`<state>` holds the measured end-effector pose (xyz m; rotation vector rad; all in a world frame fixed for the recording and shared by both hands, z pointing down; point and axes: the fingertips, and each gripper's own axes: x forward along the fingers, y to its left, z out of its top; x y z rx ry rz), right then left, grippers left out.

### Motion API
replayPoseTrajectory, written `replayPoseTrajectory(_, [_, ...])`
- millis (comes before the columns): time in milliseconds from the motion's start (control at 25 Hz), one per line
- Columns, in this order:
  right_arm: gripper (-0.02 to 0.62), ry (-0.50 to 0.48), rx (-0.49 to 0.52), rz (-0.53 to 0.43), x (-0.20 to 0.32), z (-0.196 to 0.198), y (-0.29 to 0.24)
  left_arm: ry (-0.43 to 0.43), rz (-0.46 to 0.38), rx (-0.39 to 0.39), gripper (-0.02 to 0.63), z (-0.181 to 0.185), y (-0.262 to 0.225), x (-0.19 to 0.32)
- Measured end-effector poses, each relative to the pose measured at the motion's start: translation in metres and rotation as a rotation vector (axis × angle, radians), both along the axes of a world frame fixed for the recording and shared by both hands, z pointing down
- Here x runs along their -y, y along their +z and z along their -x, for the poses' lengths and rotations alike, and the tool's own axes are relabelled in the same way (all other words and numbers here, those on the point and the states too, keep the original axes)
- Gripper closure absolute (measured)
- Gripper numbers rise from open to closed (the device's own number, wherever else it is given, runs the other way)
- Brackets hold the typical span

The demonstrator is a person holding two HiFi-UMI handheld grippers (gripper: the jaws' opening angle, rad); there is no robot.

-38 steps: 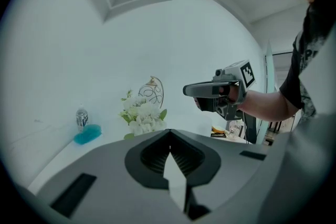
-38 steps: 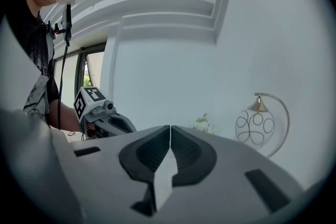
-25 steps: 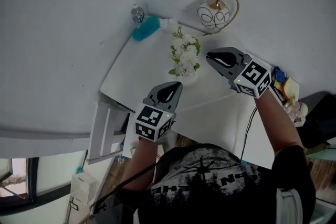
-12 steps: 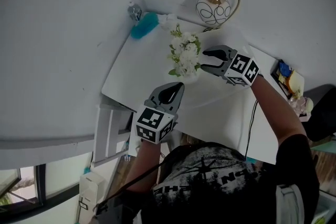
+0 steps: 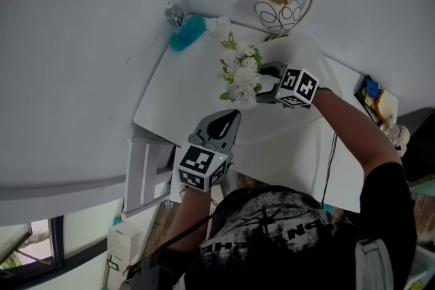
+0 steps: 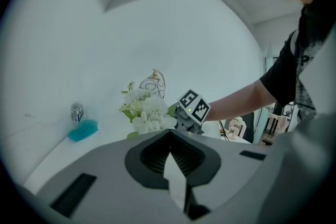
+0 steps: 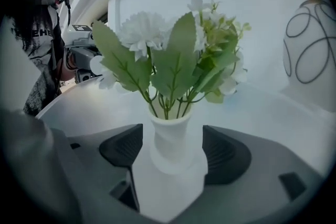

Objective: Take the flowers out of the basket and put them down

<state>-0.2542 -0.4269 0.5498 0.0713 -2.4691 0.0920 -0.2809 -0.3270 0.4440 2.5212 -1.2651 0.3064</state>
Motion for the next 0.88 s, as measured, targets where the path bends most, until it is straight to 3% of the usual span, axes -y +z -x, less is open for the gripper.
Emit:
replayPoseTrajectory(480, [0.261,-0.019,0.103,0.067,0.003,0.031,0.001,-0.023,-0.004,-0.020,0.595,0.002,-0.001,0.001])
replayPoseTrajectory(720, [0.264,-0.054,0.121,0.032,0.000,0.035,0.002,-0.023,-0.007,-0.018,0.595,0.001,-0.001,0.002])
replayPoseTrajectory(760, [0.268,-0.057,0.118,0.025,0.000,0.035,0.003,-0.023,-0.007,-0.020,0.595,0.002,-0.001,0.002])
replayPoseTrajectory(800, [0.336,-0.058,0.116,0.015,0.000,0.035,0.003,-0.023,-0.007,-0.022,0.595,0.002,-0.001,0.002])
replayPoseTrajectory(880, [0.345,-0.058,0.116,-0.001,0.000,0.035,0.003,-0.023,-0.007,-0.025,0.595,0.002,-0.001,0.002])
